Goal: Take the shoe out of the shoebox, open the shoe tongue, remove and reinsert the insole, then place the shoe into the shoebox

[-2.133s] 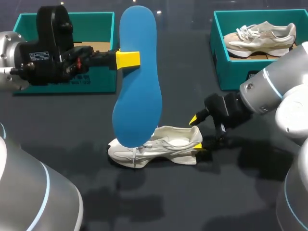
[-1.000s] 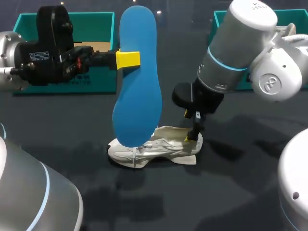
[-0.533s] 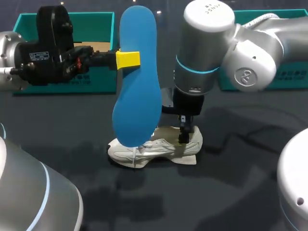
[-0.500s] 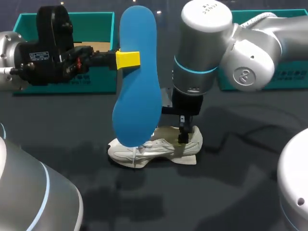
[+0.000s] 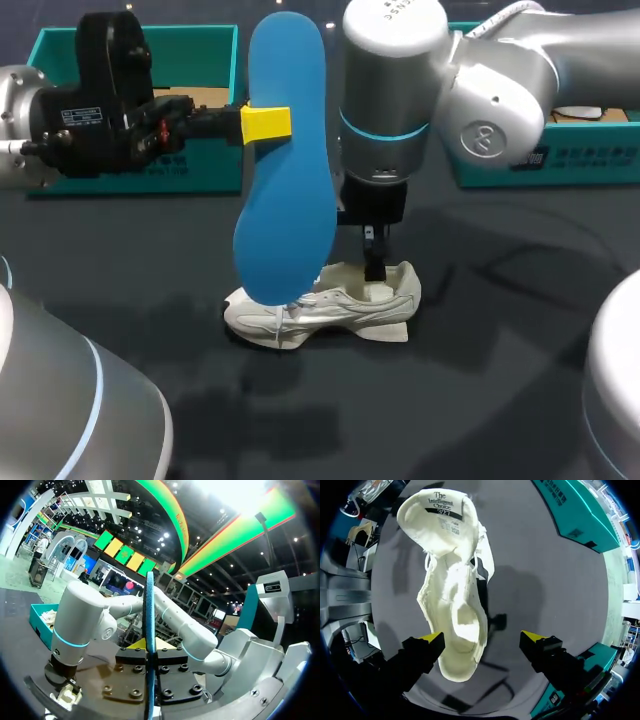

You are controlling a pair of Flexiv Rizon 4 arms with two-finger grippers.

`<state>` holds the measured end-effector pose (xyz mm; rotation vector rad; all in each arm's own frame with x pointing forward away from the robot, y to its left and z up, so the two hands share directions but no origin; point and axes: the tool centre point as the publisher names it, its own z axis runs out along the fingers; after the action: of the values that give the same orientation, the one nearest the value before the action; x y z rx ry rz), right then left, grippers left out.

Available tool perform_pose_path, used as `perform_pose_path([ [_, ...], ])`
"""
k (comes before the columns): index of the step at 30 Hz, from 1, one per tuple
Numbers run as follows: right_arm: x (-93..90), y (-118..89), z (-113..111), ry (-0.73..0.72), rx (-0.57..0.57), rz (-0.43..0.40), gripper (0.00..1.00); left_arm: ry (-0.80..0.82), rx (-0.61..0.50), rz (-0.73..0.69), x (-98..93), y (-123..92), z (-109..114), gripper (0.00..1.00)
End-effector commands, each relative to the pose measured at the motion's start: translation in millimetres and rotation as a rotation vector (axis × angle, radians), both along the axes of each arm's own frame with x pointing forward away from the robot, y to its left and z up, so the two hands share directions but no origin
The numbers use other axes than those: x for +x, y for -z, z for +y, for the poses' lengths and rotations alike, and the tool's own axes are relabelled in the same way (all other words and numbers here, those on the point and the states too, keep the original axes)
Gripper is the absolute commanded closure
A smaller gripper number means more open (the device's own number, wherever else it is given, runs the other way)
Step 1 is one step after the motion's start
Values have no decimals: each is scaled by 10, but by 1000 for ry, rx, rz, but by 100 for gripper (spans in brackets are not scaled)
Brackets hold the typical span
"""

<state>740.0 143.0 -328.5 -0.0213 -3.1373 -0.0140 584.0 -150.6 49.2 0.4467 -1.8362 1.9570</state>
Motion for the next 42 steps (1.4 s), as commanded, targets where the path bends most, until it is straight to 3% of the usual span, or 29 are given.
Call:
perform_pose_path([
  [1, 127, 162, 104, -6, -7, 26, 4, 0, 2, 0, -1, -2, -6, 100],
  [2, 139, 193, 119, -12, -4, 29, 9, 0, 2, 0, -1, -2, -6, 100],
  [7, 158, 348, 186, -26, 15, 42, 3, 0, 2, 0, -1, -2, -6, 100],
  [16, 142, 522, 249, -16, 33, 53, 10, 0, 2, 0, -1, -2, -6, 100],
  [19, 141, 578, 258, -13, 38, 52, 19, 0, 2, 0, -1, -2, -6, 100],
  [22, 142, 613, 259, -10, 41, 54, 40, 0, 2, 0, -1, -2, -6, 100],
  [27, 117, 662, 262, -4, 46, 62, 41, 0, 2, 0, -1, -2, -6, 100],
  [36, 13, 713, 277, 10, 49, 76, 61, 0, 2, 0, -1, -2, -6, 100],
  [37, 1, 713, 278, 13, 50, 77, 64, 0, 2, 0, -1, -2, -6, 100],
  [40, -29, 712, 278, 18, 52, 76, 87, 0, 2, 0, -1, -2, -6, 100],
  [41, -36, 710, 279, 20, 52, 76, 100, 0, 2, 0, -1, -2, -6, 100],
  [42, -41, 706, 280, 22, 51, 75, 100, 0, 2, 0, -1, -2, -6, 100],
])
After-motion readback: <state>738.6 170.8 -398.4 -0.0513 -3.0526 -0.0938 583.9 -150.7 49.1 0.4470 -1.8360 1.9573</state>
